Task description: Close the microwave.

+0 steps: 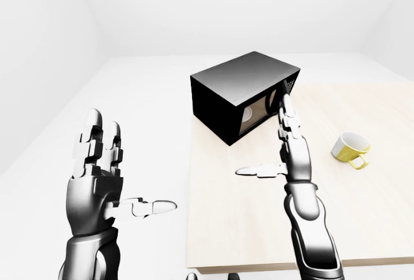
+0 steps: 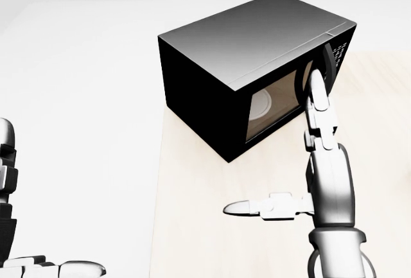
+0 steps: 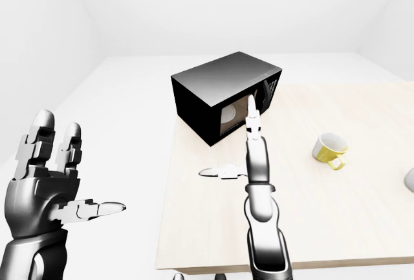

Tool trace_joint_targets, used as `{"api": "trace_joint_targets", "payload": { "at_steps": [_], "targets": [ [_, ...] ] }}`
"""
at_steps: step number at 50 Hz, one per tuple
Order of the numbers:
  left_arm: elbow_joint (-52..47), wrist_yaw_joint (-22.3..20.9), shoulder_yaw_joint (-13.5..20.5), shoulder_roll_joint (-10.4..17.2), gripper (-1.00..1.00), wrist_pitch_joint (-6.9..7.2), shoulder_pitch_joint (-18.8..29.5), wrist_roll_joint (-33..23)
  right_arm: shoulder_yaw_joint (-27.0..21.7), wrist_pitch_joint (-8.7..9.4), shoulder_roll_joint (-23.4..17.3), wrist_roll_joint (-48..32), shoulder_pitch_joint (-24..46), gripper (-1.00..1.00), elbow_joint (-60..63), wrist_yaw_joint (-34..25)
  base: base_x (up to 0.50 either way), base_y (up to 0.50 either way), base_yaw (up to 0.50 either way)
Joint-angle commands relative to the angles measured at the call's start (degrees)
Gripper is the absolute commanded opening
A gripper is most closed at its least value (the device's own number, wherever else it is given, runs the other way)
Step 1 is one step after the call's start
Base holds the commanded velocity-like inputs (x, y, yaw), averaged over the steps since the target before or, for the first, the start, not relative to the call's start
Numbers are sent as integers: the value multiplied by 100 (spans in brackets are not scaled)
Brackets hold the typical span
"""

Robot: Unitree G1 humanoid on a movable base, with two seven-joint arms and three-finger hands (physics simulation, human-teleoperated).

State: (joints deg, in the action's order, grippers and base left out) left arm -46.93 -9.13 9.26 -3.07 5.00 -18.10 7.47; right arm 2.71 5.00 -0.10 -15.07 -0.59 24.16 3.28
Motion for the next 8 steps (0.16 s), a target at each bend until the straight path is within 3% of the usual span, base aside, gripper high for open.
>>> {"api": "trace_joint_targets", "payload": {
  "at_steps": [1, 8],
  "targets": [
    [10, -7, 5, -3, 100, 0, 9, -21, 48, 0, 28, -12, -328, 100, 314, -28, 0, 0, 0],
    [36, -3, 33, 3, 100, 0, 42, -7, 64, 0, 29, -13, -330, 100, 259, -15, 0, 0, 0]
  ]
}}
